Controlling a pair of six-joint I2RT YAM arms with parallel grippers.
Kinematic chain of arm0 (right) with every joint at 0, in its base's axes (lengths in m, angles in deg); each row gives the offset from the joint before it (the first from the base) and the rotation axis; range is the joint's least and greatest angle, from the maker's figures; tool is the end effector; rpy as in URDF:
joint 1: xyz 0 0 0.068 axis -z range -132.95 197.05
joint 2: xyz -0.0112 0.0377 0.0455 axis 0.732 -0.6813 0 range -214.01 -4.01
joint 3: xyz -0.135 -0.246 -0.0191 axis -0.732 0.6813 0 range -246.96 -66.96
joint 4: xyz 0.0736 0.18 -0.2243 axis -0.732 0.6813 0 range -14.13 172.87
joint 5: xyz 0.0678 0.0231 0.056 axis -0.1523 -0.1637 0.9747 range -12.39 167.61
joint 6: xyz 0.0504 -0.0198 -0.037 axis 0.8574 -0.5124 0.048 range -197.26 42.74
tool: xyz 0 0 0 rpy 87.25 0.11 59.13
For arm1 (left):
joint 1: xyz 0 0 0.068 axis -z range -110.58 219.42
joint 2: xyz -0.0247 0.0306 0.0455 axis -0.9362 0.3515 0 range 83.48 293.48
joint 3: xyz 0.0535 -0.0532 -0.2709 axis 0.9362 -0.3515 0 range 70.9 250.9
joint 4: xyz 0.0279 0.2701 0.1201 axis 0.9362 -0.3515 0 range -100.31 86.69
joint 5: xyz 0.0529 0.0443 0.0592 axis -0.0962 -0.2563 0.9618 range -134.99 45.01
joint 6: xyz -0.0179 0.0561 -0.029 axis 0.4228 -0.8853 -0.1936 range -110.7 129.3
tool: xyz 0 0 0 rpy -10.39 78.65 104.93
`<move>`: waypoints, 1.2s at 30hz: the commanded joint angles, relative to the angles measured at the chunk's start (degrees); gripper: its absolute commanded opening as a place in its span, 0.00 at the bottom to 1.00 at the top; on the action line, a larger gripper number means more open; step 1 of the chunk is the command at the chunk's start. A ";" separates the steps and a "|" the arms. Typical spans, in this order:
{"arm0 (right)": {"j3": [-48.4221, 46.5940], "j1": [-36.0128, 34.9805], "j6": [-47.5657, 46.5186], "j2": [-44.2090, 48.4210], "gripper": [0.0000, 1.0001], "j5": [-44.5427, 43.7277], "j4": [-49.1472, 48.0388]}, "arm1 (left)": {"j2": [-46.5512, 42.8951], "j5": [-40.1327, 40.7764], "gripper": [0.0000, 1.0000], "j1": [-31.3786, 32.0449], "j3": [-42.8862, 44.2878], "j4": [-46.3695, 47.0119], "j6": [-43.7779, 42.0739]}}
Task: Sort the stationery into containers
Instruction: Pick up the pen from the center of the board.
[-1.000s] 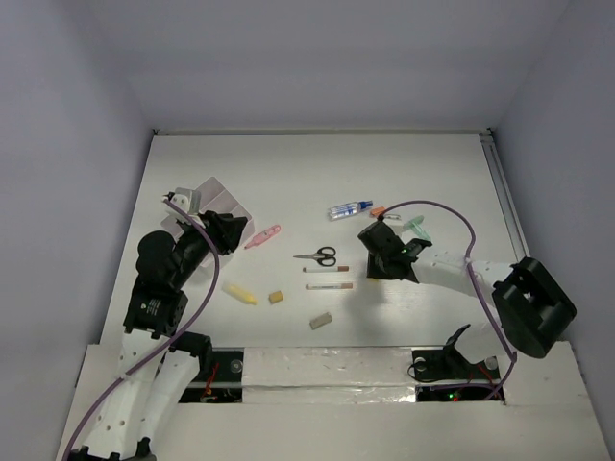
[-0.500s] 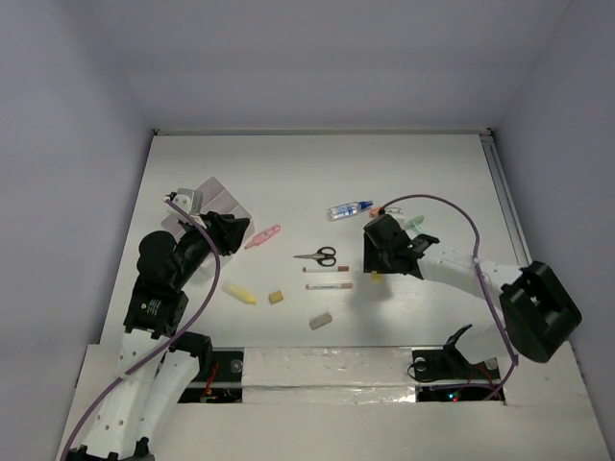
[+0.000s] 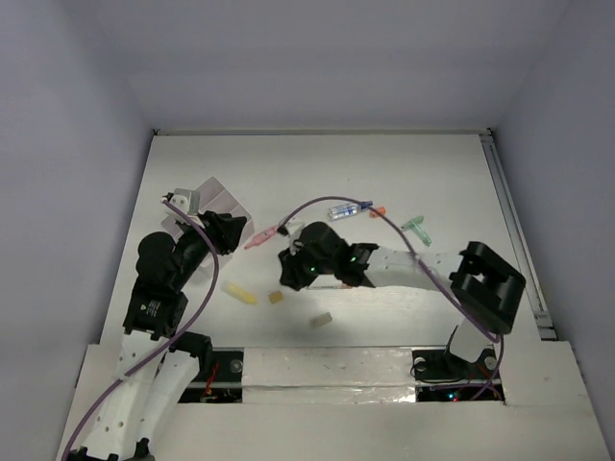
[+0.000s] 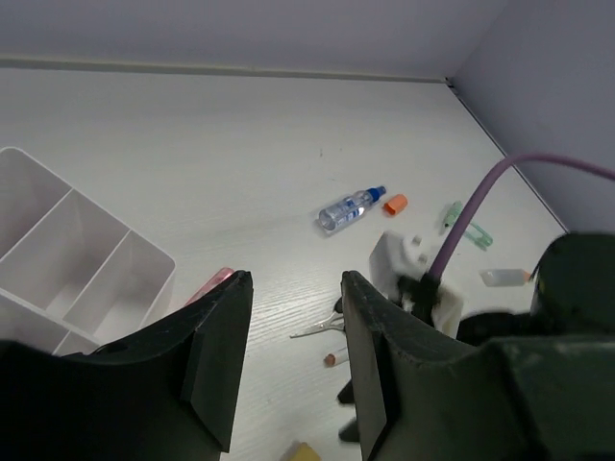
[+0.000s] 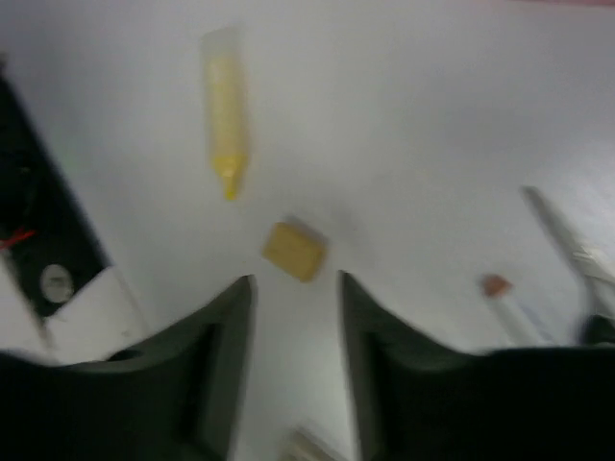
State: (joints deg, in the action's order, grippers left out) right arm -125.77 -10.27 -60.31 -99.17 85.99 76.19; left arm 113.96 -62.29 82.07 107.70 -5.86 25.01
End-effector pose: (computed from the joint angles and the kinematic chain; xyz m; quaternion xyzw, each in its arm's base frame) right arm 0.2139 0.3473 0.1913 -0.3383 0.8252 0.3223 0.3174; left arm 0.1744 -0.0549 0.3506 0.0918 0.6784 -0.2764 0.6745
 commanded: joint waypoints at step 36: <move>-17.84 -13.96 -19.32 -26.75 0.25 -14.36 -12.26 | -2.27 7.28 0.37 -2.01 3.63 0.08 0.56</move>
State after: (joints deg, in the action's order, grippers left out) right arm -143.47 -24.21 -78.45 -125.27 74.58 66.70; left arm 111.86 -55.38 80.27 109.10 -7.49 25.07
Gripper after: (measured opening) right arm 0.319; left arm 0.370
